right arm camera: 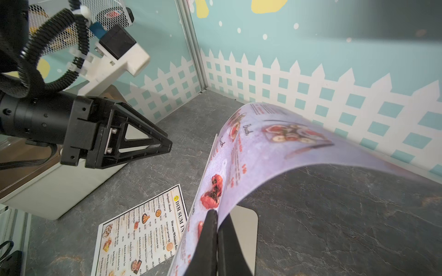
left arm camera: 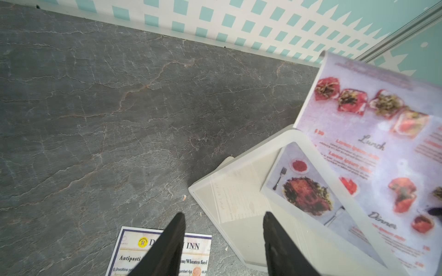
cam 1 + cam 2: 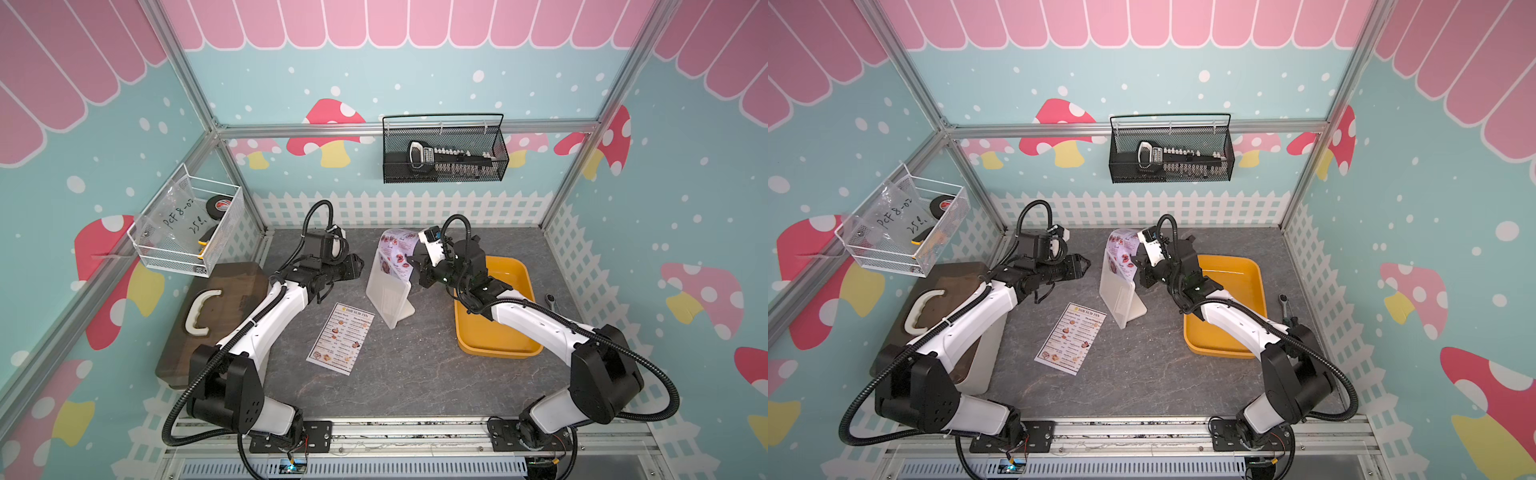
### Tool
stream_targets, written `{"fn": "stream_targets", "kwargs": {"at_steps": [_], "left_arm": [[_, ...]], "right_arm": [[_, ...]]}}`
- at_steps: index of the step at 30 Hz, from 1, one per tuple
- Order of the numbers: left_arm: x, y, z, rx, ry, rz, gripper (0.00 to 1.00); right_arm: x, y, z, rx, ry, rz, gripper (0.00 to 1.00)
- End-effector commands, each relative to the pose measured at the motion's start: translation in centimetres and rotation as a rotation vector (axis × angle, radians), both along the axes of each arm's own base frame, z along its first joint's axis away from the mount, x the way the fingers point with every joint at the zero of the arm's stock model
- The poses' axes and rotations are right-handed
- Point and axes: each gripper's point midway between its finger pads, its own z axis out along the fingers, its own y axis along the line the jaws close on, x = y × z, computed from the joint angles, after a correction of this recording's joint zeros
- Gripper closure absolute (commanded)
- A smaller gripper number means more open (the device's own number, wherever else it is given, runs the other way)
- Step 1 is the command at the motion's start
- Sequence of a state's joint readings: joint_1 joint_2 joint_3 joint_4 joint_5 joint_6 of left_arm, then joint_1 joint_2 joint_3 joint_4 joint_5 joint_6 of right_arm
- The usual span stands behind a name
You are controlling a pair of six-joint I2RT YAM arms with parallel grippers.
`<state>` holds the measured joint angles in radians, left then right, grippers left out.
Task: Replace the menus in the menu holders
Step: Insert the menu into the menu holder.
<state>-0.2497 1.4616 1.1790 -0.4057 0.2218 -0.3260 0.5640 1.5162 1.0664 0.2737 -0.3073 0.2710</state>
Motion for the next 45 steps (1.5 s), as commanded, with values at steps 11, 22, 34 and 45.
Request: {"fn": "stream_targets", "kwargs": {"at_steps": [11, 22, 34, 45], "left_arm": [[0.6, -0.8, 1.6, -0.011, -0.043, -0.02, 0.46], [0.9, -0.9, 1.8, -0.012, -0.045, -0.025, 0.46], [1.0, -0.9, 1.7, -0.006, -0.045, -0.024, 0.46], [1.1, -0.9, 1.7, -0.009, -0.048, -0.02, 0.46]], "right_arm": [[-0.3, -0.1, 1.9, 0.057, -0.082, -0.004, 0.95], [-0.6, 0.0, 2.0, 0.07, -0.115, 0.001, 0.95], [-1.2, 0.4, 2.1, 0.081, -0.138, 0.019, 0.95], [-1.9, 0.4, 2.2, 0.089, -0.155, 0.011, 0.95]]}}
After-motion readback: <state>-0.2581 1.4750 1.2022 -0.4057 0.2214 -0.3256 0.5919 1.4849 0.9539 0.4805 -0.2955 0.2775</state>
